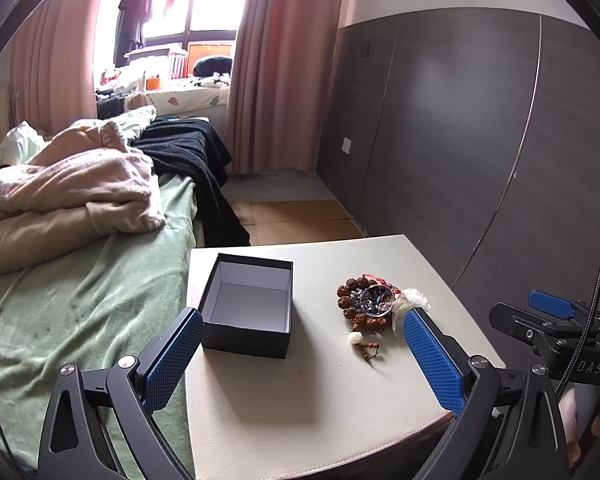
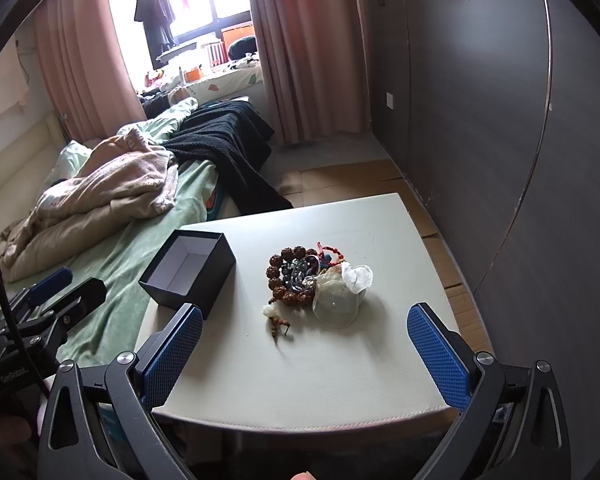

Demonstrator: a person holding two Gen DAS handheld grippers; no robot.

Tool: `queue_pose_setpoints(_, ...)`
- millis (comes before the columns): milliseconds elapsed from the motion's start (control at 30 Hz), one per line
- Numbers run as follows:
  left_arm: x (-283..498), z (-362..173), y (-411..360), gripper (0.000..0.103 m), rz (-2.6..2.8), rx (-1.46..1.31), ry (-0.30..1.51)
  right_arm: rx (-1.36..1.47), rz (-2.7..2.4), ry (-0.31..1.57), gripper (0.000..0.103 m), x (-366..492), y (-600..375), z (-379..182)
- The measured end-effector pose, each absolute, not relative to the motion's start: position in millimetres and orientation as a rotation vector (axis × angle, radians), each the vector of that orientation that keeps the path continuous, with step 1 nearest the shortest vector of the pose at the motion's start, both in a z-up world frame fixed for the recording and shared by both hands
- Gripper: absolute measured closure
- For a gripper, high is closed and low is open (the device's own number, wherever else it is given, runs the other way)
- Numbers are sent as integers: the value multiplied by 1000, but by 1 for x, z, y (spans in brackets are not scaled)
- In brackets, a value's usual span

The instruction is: Organize jewelry

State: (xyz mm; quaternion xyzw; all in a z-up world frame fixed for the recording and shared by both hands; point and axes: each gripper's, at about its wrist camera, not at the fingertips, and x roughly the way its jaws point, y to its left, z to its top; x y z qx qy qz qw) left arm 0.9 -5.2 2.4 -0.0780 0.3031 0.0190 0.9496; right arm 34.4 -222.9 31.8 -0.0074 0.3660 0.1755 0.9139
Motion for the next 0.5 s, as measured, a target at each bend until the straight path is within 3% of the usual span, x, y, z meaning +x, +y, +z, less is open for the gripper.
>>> queue_pose_setpoints(500,0,2,-5,3,37,-159,615,-17,360,754,0,34,-222,32)
